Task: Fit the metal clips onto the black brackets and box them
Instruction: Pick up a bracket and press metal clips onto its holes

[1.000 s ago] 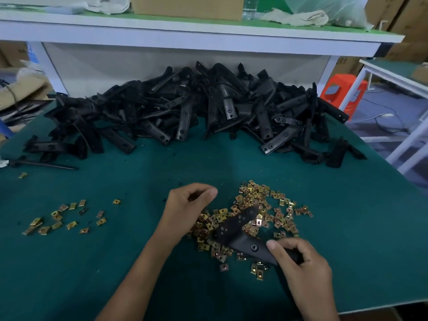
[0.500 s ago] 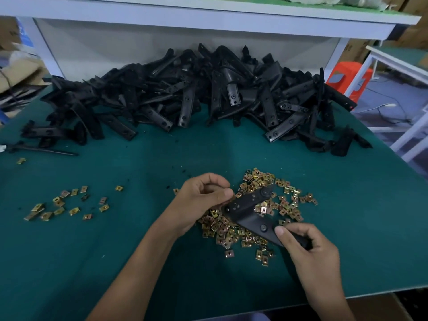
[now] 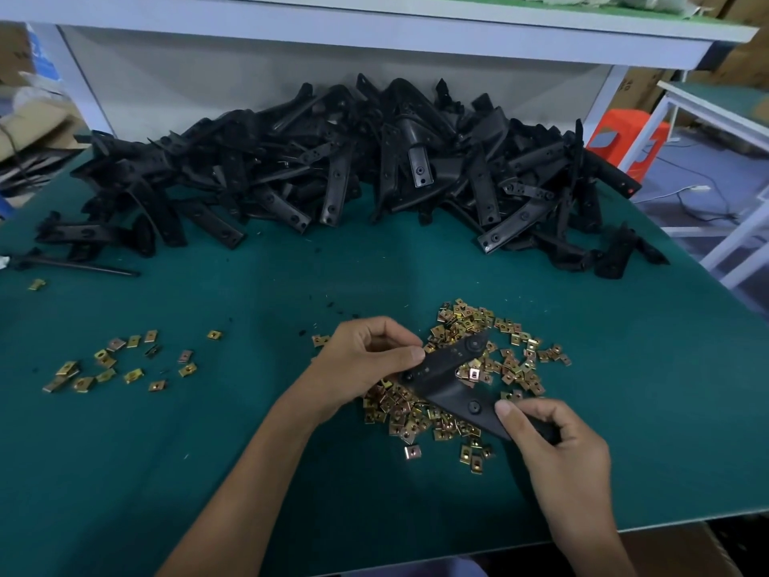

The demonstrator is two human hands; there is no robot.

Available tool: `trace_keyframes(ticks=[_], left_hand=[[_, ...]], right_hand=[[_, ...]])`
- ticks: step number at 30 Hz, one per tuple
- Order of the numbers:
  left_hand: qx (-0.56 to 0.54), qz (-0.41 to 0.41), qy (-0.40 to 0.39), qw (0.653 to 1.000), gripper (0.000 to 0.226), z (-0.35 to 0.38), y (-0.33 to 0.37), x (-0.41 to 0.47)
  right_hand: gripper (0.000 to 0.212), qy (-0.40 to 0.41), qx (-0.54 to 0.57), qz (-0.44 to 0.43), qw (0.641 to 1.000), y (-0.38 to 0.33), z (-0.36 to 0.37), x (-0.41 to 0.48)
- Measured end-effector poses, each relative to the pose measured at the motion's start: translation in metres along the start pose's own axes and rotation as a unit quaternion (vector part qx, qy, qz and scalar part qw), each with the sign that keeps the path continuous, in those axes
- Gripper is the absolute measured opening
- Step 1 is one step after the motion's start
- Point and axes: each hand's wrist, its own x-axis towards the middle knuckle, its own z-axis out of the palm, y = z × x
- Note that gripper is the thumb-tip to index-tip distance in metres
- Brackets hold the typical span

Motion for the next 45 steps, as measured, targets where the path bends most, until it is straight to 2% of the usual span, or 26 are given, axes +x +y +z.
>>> trace_keyframes(ticks=[4,6,10,20,25,29,33,38,45], left_hand=[[0.098,0.011,-0.014,0.995,0.039,0.002,-0.004,-0.003],[0.134,0.024,0.006,0.991,0.045,0.008,-0.008,-0.001],[0.125,0.041,0.048,0.99,0.044,0.012,-0.01,0.001],[0.139,0.062,0.078,0.985,0.029,0.019,-0.014,0.0],[0.164,0.067,0.091,0.98,0.022,0.022,-0.016,-0.001],[0.158,0.105,0.085,0.978,0.014,0.021,-0.01,-0.001],[0.312,0.141,0.085,0.936,0.006,0.016,-0.017,-0.001],[0.471,0.1,-0.008,0.876,0.04,0.028,-0.03,-0.003],[0.471,0.131,0.017,0.872,0.021,0.028,-0.034,0.001]], right_hand=[[0.029,0.02,0.006,0.01,1.0,-0.001,0.001,0.0],[0.029,0.021,0.003,0.011,1.0,-0.001,0.001,0.0],[0.031,0.022,-0.001,0.008,1.0,-0.002,0.002,0.0],[0.029,0.026,-0.01,0.002,1.0,-0.005,0.002,0.0],[0.012,0.032,-0.018,-0.002,0.999,-0.004,0.002,0.001],[0.013,0.064,0.051,0.016,0.997,0.001,0.0,0.002],[0.016,0.101,0.138,0.042,0.984,-0.001,0.0,0.003],[0.015,0.09,0.132,0.039,0.986,0.001,0.0,0.003],[0.032,0.09,0.111,0.027,0.989,0.003,0.0,0.004]])
